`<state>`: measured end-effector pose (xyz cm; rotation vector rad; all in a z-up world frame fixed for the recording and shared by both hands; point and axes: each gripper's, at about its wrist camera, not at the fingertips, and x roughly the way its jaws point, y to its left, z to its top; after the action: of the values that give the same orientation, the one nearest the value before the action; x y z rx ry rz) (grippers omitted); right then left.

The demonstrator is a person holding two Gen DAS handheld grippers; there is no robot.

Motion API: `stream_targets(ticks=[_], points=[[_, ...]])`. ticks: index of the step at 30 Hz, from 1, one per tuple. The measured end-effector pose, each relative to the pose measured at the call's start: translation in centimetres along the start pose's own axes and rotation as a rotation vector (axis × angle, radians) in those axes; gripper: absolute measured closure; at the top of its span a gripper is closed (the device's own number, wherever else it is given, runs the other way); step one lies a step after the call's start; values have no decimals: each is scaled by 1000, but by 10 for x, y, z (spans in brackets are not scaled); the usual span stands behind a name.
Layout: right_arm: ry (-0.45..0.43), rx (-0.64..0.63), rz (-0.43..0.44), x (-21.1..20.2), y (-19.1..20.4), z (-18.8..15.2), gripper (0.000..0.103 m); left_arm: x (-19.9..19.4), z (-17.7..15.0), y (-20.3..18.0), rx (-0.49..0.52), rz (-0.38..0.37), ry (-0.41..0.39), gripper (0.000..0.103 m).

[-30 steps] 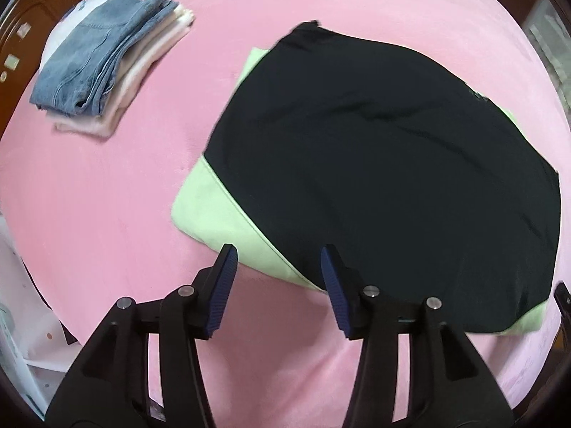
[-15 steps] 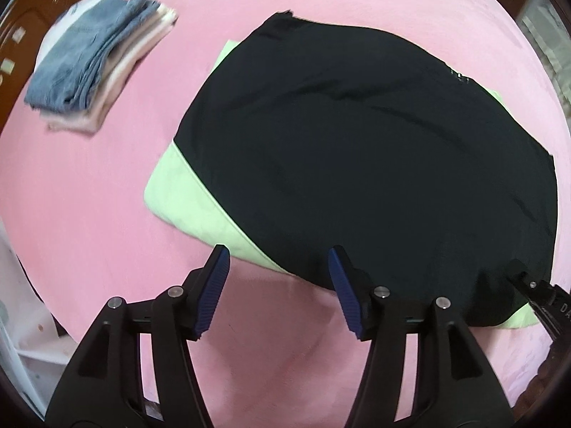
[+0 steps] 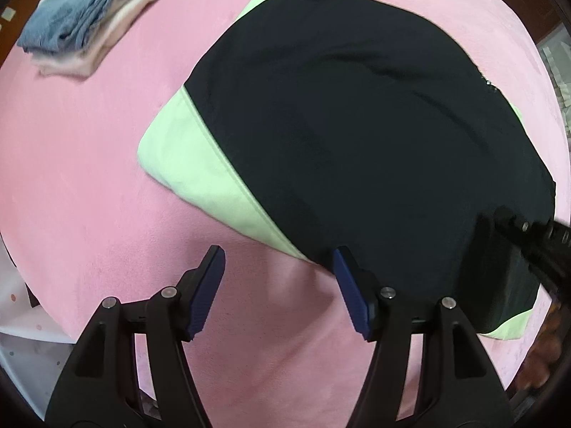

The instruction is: Fold large clothes

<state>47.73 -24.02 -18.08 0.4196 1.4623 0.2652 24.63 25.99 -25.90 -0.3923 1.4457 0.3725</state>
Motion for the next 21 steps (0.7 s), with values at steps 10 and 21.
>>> stream_targets(ticks=[10,21], points=[[71,56,-140,49,8,61,94,20,-4,45,-172,-198,67,35],[185,89,-151,95,5,103,94,51,-14,108,-532,-532,25,23]])
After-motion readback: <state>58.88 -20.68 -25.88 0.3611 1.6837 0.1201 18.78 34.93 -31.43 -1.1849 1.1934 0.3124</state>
